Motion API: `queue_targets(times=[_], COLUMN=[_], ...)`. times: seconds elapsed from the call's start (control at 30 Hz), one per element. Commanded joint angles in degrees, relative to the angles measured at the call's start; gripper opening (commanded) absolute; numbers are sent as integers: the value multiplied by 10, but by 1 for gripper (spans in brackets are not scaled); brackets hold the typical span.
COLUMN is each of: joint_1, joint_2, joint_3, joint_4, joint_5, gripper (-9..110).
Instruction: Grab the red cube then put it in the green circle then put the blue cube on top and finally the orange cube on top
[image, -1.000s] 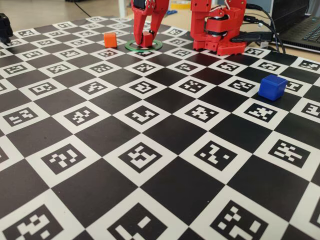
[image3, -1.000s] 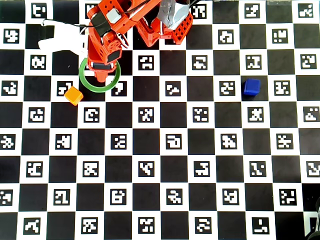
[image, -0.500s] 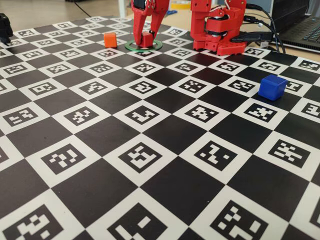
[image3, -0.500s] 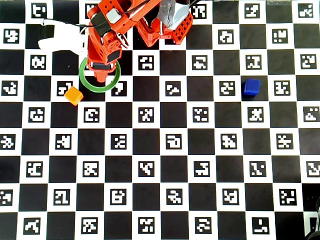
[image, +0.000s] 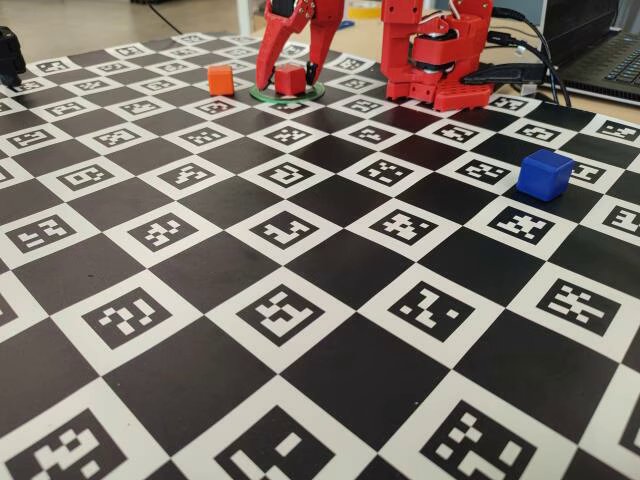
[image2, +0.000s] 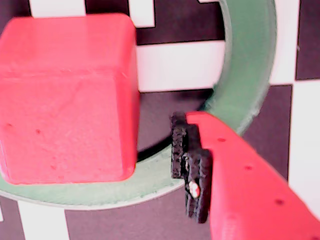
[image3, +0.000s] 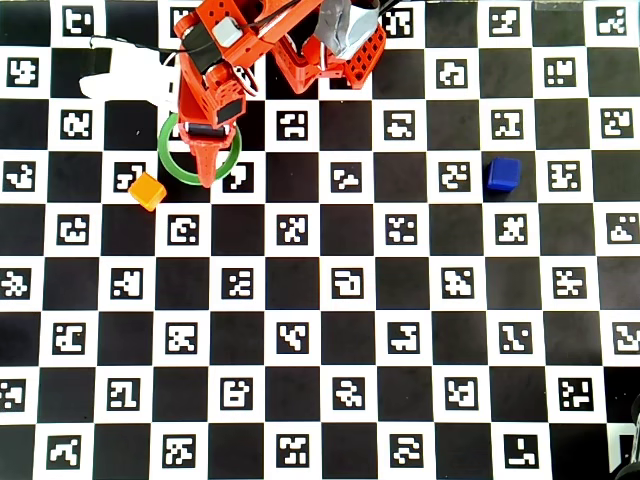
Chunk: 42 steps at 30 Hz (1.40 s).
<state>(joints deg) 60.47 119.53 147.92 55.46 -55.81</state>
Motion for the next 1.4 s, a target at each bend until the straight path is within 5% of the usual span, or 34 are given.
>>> queue_targets(times=[0.0,0.3,0.63,1.1,1.37], joint_1=[5,0,-79,-348,-512], joint_2=[25,49,83,125,91], joint_3=[-58,-105,-245,-386,-483], joint_4=[17,77,272,325,376], joint_5=[7,22,105,519,641], gripper=[51,51,49,48,44])
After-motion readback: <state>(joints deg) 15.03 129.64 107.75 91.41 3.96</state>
